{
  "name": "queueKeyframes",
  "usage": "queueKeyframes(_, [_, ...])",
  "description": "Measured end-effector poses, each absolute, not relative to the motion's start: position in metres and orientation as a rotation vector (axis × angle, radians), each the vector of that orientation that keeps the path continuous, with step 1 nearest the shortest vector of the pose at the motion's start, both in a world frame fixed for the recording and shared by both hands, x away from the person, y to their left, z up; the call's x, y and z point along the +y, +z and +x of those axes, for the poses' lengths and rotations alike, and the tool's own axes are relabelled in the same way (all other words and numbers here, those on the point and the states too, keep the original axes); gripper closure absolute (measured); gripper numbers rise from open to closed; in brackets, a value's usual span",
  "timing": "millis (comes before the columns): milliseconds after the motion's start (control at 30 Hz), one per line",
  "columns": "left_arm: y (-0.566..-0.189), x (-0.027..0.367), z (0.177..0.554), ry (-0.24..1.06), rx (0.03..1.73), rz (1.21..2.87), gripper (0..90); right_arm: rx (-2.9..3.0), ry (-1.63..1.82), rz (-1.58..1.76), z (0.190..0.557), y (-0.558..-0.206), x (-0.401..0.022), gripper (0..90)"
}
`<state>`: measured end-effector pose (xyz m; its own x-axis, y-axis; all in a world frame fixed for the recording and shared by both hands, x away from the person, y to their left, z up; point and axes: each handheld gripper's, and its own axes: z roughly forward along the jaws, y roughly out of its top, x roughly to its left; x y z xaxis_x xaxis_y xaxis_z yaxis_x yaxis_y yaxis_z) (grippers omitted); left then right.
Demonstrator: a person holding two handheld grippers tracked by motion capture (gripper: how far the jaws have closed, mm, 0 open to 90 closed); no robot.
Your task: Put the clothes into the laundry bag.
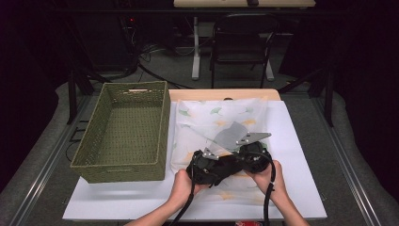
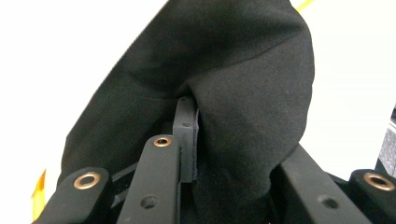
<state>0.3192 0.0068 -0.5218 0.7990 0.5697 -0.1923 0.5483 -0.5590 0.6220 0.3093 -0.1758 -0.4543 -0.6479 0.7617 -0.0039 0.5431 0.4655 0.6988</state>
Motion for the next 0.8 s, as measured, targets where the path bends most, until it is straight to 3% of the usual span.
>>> queueKeyframes(467, [-0.529,-0.002,0.329,0.069,0.807,2.263,72.8,2.403,0.981,1.109,0.309,-0.454,-0.176,88.4])
queueKeyframes(667, [-0.531,0.002,0.327,0.050,0.795,2.290,62.5,2.407,0.985,1.123,0.310,-0.456,-0.178,88.3])
queueKeyframes(800, [-0.528,0.007,0.323,0.045,0.773,2.318,47.2,2.409,0.982,1.124,0.311,-0.456,-0.179,88.3])
